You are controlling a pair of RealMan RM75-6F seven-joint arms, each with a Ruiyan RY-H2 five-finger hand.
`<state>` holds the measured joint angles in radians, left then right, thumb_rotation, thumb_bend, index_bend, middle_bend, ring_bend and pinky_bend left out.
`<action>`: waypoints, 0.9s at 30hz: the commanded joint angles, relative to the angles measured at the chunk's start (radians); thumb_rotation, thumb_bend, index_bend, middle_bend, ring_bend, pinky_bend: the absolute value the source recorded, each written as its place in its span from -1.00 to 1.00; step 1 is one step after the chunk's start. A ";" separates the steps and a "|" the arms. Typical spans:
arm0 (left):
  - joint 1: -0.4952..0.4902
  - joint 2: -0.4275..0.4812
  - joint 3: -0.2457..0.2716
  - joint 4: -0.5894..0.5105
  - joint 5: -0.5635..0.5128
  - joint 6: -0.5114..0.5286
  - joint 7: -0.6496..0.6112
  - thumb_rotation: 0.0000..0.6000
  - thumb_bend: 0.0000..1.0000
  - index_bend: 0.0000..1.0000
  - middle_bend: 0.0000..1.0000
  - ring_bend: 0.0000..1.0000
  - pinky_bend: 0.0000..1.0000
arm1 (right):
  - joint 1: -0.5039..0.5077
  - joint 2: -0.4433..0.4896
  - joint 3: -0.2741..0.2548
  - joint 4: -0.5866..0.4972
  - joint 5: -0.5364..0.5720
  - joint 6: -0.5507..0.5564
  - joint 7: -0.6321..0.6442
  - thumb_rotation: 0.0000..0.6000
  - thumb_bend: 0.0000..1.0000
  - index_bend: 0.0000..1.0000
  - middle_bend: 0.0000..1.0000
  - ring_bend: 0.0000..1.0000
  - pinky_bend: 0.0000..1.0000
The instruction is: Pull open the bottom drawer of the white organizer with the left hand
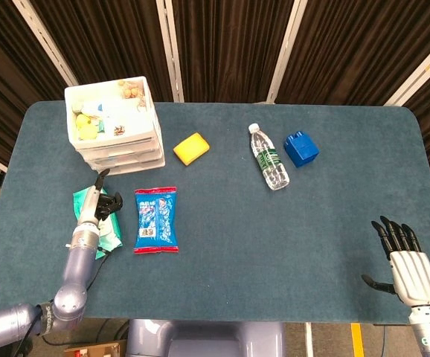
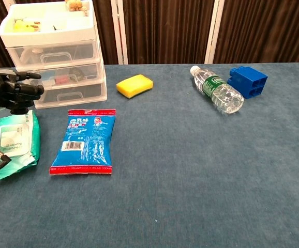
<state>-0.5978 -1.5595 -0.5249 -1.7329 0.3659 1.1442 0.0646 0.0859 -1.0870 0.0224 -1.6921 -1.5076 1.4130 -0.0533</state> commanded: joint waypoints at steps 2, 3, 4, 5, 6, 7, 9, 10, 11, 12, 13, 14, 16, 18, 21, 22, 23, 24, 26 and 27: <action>-0.031 -0.029 -0.021 0.055 -0.043 -0.022 -0.001 1.00 0.31 -0.92 0.95 0.83 0.83 | 0.001 0.003 0.000 -0.002 0.001 -0.003 0.010 1.00 -0.80 -1.00 -1.00 -1.00 -1.00; -0.040 -0.036 -0.023 0.071 -0.053 -0.028 0.003 1.00 0.31 -0.93 0.95 0.83 0.83 | 0.001 0.004 -0.001 -0.003 0.001 -0.004 0.013 1.00 -0.80 -1.00 -1.00 -1.00 -1.00; -0.046 -0.042 -0.024 0.081 -0.059 -0.031 0.006 1.00 0.31 -0.93 0.95 0.83 0.83 | 0.001 0.005 -0.001 -0.004 0.001 -0.005 0.016 1.00 -0.80 -1.00 -1.00 -1.00 -1.00; -0.054 -0.049 -0.025 0.095 -0.066 -0.034 0.009 1.00 0.31 -0.93 0.95 0.83 0.83 | 0.001 0.007 -0.002 -0.004 -0.001 -0.006 0.019 1.00 -0.80 -1.00 -1.00 -1.00 -1.00; -0.061 -0.056 -0.027 0.107 -0.071 -0.035 0.012 1.00 0.31 -0.93 0.95 0.83 0.83 | 0.002 0.008 -0.002 -0.005 -0.002 -0.006 0.022 1.00 -0.80 -1.00 -1.00 -1.00 -1.00; -0.068 -0.064 -0.027 0.117 -0.075 -0.038 0.014 1.00 0.31 -0.93 0.95 0.83 0.83 | 0.002 0.009 -0.003 -0.005 -0.004 -0.006 0.025 1.00 -0.80 -1.00 -1.00 -1.00 -1.00; -0.080 -0.077 -0.027 0.137 -0.081 -0.039 0.020 1.00 0.31 -0.93 0.95 0.83 0.83 | 0.003 0.011 -0.004 -0.005 -0.006 -0.007 0.031 1.00 -0.80 -1.00 -1.00 -1.00 -1.00; -0.086 -0.084 -0.029 0.147 -0.083 -0.040 0.022 1.00 0.31 -0.93 0.95 0.83 0.83 | 0.003 0.011 -0.004 -0.006 -0.007 -0.007 0.034 1.00 -0.80 -1.00 -1.00 -1.00 -1.00; -0.093 -0.090 -0.030 0.158 -0.087 -0.042 0.026 1.00 0.31 -0.94 0.95 0.83 0.83 | 0.003 0.013 -0.004 -0.007 -0.007 -0.007 0.037 1.00 -0.80 -1.00 -1.00 -1.00 -1.00; -0.097 -0.093 -0.030 0.166 -0.090 -0.043 0.029 1.00 0.31 -0.94 0.95 0.83 0.83 | 0.003 0.013 -0.004 -0.007 -0.007 -0.008 0.038 1.00 -0.80 -1.00 -1.00 -1.00 -1.00; -0.103 -0.100 -0.033 0.178 -0.094 -0.047 0.031 1.00 0.31 -0.94 0.95 0.83 0.83 | 0.003 0.014 -0.005 -0.008 -0.007 -0.008 0.040 1.00 -0.80 -1.00 -1.00 -1.00 -1.00; -0.109 -0.106 -0.038 0.190 -0.100 -0.050 0.031 1.00 0.31 -0.94 0.95 0.83 0.83 | 0.003 0.015 -0.005 -0.009 -0.006 -0.009 0.042 1.00 -0.80 -1.00 -1.00 -1.00 -1.00; -0.122 -0.119 -0.048 0.214 -0.114 -0.059 0.031 1.00 0.31 -0.94 0.95 0.83 0.83 | 0.003 0.016 -0.005 -0.009 -0.006 -0.009 0.045 1.00 -0.80 -1.00 -1.00 -1.00 -1.00; -0.134 -0.129 -0.055 0.234 -0.121 -0.064 0.033 1.00 0.31 -0.94 0.95 0.83 0.83 | 0.003 0.017 -0.004 -0.010 -0.004 -0.010 0.050 1.00 -0.80 -1.00 -1.00 -1.00 -1.00; -0.153 -0.144 -0.062 0.263 -0.127 -0.078 0.041 1.00 0.31 -0.94 0.95 0.83 0.83 | 0.004 0.020 -0.003 -0.012 0.000 -0.013 0.059 1.00 -0.80 -1.00 -1.00 -1.00 -1.00; -0.158 -0.148 -0.066 0.272 -0.130 -0.082 0.040 1.00 0.32 -0.94 0.95 0.83 0.83 | 0.004 0.021 -0.003 -0.012 0.001 -0.014 0.061 1.00 -0.80 -1.00 -1.00 -1.00 -1.00; -0.163 -0.153 -0.073 0.281 -0.136 -0.085 0.038 1.00 0.32 -0.94 0.95 0.83 0.83 | 0.004 0.022 -0.003 -0.013 0.001 -0.014 0.063 1.00 -0.80 -1.00 -1.00 -1.00 -1.00; -0.168 -0.158 -0.078 0.290 -0.142 -0.088 0.038 1.00 0.32 -0.95 0.95 0.83 0.83 | 0.004 0.023 -0.003 -0.014 0.002 -0.015 0.066 1.00 -0.80 -1.00 -1.00 -1.00 -1.00; -0.178 -0.166 -0.084 0.308 -0.149 -0.090 0.041 1.00 0.32 -0.95 0.95 0.83 0.83 | 0.004 0.024 -0.003 -0.014 0.001 -0.014 0.068 1.00 -0.80 -1.00 -1.00 -1.00 -1.00; -0.184 -0.170 -0.086 0.319 -0.151 -0.092 0.044 1.00 0.32 -0.95 0.95 0.83 0.83 | 0.004 0.025 -0.003 -0.014 0.001 -0.014 0.069 1.00 -0.80 -1.00 -1.00 -1.00 -1.00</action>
<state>-0.7735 -1.7226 -0.6061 -1.4255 0.2200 1.0555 0.1055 0.0894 -1.0621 0.0190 -1.7065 -1.5069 1.3994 0.0159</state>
